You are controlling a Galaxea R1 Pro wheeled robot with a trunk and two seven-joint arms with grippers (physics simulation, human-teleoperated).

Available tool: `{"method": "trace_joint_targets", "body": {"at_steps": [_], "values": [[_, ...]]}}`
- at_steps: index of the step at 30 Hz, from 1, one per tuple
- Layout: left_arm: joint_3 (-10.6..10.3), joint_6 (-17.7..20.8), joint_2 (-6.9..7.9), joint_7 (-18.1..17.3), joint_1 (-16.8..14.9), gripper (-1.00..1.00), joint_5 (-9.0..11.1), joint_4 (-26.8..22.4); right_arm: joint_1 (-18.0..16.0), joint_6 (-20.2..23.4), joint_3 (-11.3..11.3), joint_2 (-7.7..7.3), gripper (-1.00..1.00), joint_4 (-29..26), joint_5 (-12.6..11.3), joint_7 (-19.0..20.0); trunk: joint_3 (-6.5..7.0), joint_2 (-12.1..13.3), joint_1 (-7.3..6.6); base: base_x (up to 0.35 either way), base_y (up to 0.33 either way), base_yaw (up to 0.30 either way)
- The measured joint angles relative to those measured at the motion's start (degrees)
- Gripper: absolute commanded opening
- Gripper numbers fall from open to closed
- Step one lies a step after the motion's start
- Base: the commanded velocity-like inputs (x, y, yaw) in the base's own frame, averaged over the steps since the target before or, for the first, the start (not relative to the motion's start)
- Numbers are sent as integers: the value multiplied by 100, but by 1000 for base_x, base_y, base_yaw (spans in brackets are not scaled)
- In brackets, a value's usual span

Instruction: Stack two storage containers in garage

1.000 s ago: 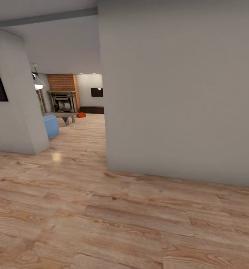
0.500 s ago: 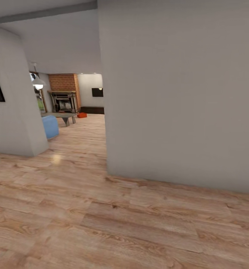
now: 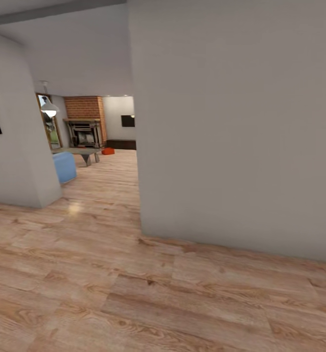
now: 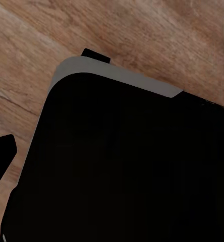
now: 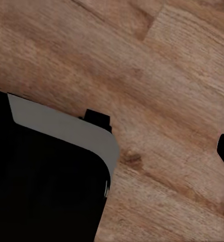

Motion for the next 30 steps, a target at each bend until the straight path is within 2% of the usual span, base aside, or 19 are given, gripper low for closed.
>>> {"method": "trace_joint_targets", "body": {"at_steps": [30], "values": [[20,-2,0,-1,0,100,5,0,0,-52,-13,-34,100,0,5,0,0,0,0,323,0,267]]}}
